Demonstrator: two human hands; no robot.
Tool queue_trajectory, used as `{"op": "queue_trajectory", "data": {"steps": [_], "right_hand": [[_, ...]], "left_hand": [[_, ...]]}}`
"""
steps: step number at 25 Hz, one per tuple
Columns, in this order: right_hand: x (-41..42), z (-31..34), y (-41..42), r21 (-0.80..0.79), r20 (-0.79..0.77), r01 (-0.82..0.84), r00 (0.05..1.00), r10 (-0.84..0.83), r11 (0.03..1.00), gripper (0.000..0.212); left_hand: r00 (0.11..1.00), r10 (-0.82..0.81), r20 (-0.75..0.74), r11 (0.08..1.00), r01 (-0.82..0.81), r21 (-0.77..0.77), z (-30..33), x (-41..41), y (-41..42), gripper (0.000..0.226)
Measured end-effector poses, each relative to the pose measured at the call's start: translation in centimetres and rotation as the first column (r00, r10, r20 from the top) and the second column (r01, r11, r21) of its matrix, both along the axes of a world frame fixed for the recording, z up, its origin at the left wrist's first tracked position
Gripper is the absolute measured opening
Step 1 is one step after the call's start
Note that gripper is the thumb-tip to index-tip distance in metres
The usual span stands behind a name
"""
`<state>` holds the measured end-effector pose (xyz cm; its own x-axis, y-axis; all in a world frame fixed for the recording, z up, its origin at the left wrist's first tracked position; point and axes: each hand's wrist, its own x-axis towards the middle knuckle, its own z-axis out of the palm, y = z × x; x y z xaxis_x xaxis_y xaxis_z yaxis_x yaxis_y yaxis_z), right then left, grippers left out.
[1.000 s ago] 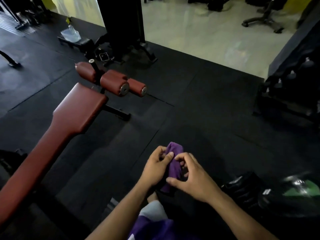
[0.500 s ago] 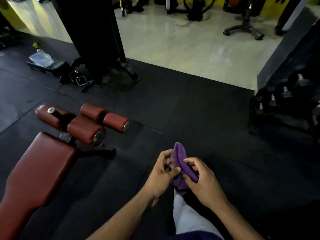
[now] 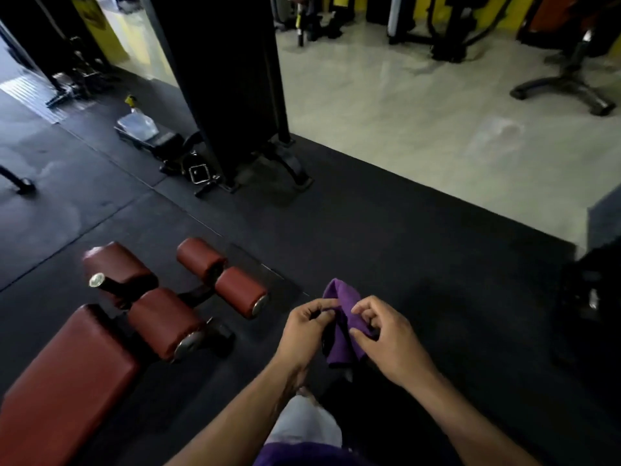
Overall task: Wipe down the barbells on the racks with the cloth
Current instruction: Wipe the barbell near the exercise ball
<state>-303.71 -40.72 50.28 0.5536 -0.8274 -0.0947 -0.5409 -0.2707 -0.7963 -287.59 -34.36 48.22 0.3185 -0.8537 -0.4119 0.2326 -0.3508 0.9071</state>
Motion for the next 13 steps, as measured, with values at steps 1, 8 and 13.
{"op": "queue_trajectory", "data": {"steps": [1, 8, 13], "right_hand": [[2.3, 0.1, -2.3, 0.018, -0.030, -0.053, 0.998, 0.054, 0.998, 0.030], [16.2, 1.9, -20.5, 0.186, -0.016, -0.305, 0.949, 0.314, 0.934, 0.021], [27.0, 4.3, -35.0, 0.050, -0.205, -0.502, 0.841, 0.500, 0.864, 0.076]], "left_hand": [[0.999, 0.025, -0.048, 0.999, -0.027, -0.026, 0.1, 1.5, -2.2, 0.020], [0.998, 0.024, -0.052, 0.993, -0.029, -0.111, -0.3, 16.7, -16.5, 0.030], [0.816, -0.262, 0.515, 0.944, 0.327, -0.036, 2.7, 29.7, -26.3, 0.034]]}}
